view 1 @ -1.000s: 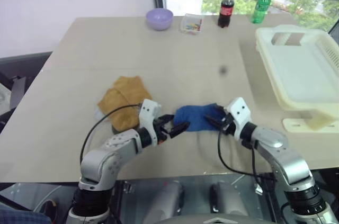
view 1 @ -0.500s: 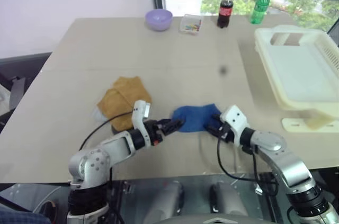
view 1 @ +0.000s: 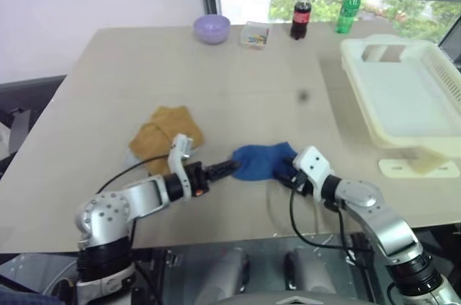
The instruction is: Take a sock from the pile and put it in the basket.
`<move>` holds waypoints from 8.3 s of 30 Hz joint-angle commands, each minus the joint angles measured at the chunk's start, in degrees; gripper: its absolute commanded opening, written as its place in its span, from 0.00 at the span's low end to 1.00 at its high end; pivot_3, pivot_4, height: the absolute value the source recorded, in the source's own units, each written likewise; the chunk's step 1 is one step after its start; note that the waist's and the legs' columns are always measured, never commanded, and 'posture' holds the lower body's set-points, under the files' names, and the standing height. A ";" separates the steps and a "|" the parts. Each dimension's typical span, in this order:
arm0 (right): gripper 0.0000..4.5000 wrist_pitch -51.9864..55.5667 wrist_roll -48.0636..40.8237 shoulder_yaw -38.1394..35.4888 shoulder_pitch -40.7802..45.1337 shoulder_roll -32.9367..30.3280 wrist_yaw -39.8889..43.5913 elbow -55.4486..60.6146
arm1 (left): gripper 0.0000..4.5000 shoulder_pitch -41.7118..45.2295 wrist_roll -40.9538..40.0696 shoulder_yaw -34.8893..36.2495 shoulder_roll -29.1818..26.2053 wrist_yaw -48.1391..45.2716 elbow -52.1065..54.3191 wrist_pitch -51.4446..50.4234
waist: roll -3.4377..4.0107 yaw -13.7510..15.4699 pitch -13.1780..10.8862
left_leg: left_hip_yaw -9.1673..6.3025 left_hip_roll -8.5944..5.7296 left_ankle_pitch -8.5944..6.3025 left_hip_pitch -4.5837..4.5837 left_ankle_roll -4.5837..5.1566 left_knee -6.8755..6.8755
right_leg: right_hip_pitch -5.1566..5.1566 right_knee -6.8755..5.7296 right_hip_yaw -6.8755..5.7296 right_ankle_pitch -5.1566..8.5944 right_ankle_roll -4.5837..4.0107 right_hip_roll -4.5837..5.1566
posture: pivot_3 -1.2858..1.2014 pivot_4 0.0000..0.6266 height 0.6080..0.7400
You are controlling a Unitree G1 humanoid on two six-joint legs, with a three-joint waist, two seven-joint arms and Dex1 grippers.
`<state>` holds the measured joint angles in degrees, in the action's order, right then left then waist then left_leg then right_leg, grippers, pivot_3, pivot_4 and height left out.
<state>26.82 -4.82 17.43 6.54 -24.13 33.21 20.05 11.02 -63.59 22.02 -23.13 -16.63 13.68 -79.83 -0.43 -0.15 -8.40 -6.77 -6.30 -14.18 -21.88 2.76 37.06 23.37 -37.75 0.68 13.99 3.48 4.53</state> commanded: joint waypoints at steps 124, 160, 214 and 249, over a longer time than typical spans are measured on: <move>0.01 41.74 -29.30 -24.57 22.42 2.15 -11.35 -8.90 | 1.00 6.60 50.37 -38.02 6.34 -28.34 -16.04 87.61 | -0.15 0.86 -0.42 | -0.09 -0.15 0.19 -0.99 0.27 -0.29 | 0.68 0.66 -0.09 -0.17 -0.21 0.14 | 0.52 0.24 1.00; 0.58 42.51 -25.38 -56.07 42.77 -16.07 -26.29 -38.41 | 1.00 13.63 44.29 -33.98 16.85 -37.74 -22.84 89.82 | 0.23 0.90 -0.59 | 0.19 -0.24 0.13 -1.06 0.46 0.13 | 0.69 0.20 0.06 -0.22 -0.13 0.26 | 0.52 0.24 1.00; 1.00 18.63 -20.84 -45.33 29.32 -27.11 -4.09 -23.92 | 1.00 7.49 43.80 -31.87 10.55 -35.38 -16.35 85.89 | 0.33 0.36 -0.55 | 0.31 -0.13 0.12 -0.92 0.47 0.30 | 0.68 -0.02 0.18 -0.21 -0.12 0.11 | 0.52 0.24 1.00; 1.00 -29.79 -23.86 -30.31 -7.58 -15.52 47.85 -33.92 | 1.00 -48.03 48.76 -18.05 0.65 -15.56 16.65 80.48 | 0.33 1.11 -0.63 | 0.27 0.15 -0.25 -0.64 0.56 0.30 | 0.24 0.38 0.07 -0.16 -0.12 0.02 | 0.52 0.24 1.00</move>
<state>-0.39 -28.45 -12.16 -1.78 -39.92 79.67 -13.52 -37.04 -14.81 2.79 -22.43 -32.54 29.80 -0.81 -0.09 0.96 -9.03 -6.51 -6.15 -14.43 -22.51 3.32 37.36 23.60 -37.37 0.73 13.83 3.37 4.55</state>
